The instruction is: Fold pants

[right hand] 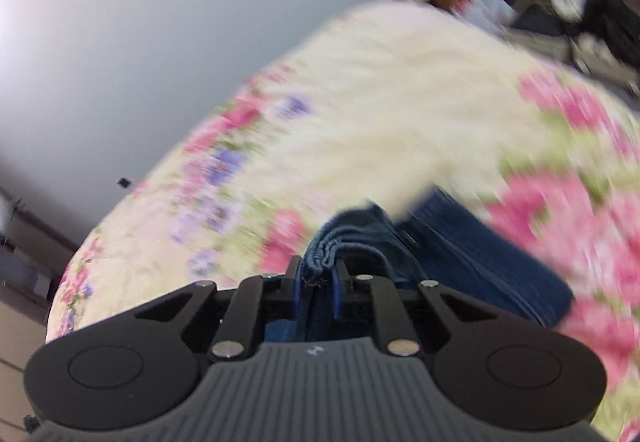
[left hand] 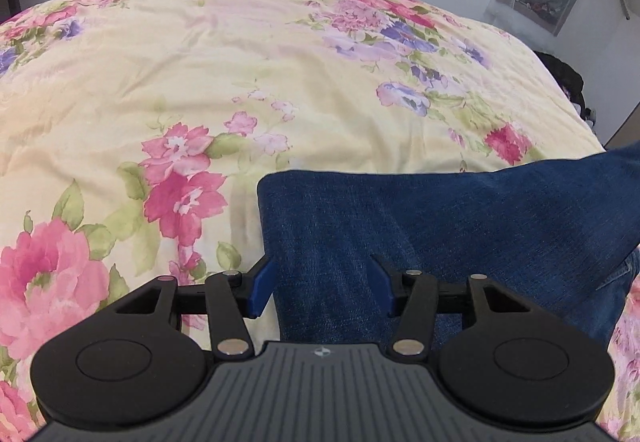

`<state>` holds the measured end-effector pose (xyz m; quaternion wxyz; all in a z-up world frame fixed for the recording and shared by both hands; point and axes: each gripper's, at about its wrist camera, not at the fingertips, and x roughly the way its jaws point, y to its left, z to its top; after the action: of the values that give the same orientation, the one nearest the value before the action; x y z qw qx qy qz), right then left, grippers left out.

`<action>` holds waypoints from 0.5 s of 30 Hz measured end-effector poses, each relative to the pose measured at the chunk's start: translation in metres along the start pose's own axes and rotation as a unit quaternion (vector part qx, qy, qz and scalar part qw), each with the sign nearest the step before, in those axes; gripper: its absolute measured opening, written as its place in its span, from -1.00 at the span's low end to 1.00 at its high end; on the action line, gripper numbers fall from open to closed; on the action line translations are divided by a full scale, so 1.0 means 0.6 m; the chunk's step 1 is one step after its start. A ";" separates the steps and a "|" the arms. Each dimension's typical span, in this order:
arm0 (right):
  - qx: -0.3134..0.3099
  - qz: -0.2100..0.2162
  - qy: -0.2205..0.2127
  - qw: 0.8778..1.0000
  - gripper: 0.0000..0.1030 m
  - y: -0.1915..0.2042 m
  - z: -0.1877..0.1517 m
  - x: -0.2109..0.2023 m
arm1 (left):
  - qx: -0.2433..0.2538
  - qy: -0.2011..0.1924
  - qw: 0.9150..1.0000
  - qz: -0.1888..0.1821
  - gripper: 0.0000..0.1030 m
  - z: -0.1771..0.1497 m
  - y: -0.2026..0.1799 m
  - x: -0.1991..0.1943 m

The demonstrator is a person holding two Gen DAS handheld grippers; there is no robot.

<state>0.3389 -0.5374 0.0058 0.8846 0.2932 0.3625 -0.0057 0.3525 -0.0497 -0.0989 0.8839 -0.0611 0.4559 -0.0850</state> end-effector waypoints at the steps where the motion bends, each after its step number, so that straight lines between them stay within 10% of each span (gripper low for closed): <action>1: -0.026 0.020 -0.019 0.999 -0.82 0.026 0.011 -0.017 | -0.001 -0.006 1.000 -0.002 0.18 0.003 -0.001 -0.004; 6: -0.127 -0.007 -0.048 0.991 -0.84 0.026 0.010 -0.074 | -0.004 -0.006 1.000 -0.012 0.18 0.000 -0.002 -0.001; 10: -0.044 -0.108 0.062 0.991 -0.83 -0.138 -0.055 0.012 | -0.004 0.015 1.000 0.003 0.13 -0.014 -0.007 0.018; 15: -0.019 -0.109 0.063 0.992 -0.83 -0.202 -0.101 0.039 | 0.010 0.015 1.000 0.015 0.13 -0.019 -0.014 0.009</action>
<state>0.2906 -0.6014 -0.1060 0.8598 0.2348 0.4470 -0.0763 0.3457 -0.0595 -0.1081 0.8788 -0.0444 0.4688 -0.0772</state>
